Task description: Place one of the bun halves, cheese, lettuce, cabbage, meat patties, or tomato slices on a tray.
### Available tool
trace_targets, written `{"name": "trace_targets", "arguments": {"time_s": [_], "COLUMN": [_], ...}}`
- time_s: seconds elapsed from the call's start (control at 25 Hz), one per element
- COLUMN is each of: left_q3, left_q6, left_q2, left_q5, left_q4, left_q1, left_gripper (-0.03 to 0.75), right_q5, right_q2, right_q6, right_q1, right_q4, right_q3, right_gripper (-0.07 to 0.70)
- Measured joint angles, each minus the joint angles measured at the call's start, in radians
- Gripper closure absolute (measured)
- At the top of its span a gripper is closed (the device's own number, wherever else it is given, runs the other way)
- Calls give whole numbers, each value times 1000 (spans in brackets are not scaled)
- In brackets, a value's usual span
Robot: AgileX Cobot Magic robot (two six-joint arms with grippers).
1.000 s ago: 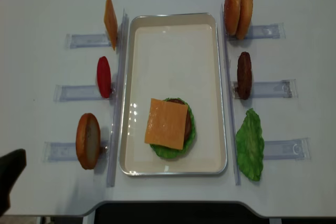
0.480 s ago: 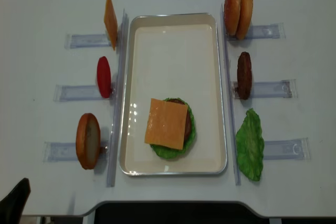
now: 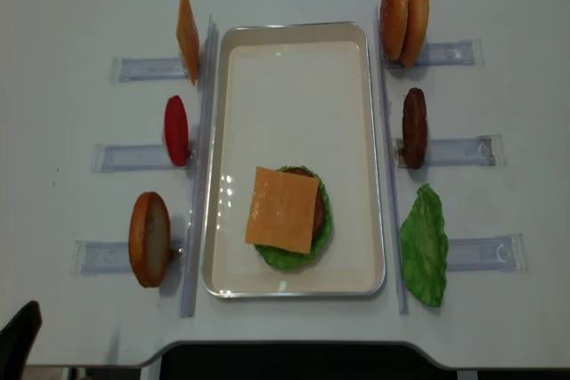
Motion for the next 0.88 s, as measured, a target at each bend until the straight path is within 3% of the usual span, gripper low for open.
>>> {"name": "trace_targets", "arguments": {"time_s": [0.24, 0.4, 0.48, 0.88], "left_q3": [0, 0, 0, 0], "left_q6": [-11, -56, -77, -87], "left_q2": [0, 0, 0, 0], "left_q5": [-5, -5, -5, -5], "left_q4": [16, 14, 14, 12], "left_q1": [-7, -7, -7, -7], "left_gripper": [165, 50, 34, 24], "right_q5": [0, 0, 0, 0], "right_q2": [0, 0, 0, 0], "right_q6": [0, 0, 0, 0], "right_q1": [0, 0, 0, 0], "right_q4": [0, 0, 0, 0], "right_q3": [0, 0, 0, 0], "right_gripper": [160, 163, 163, 165]}}
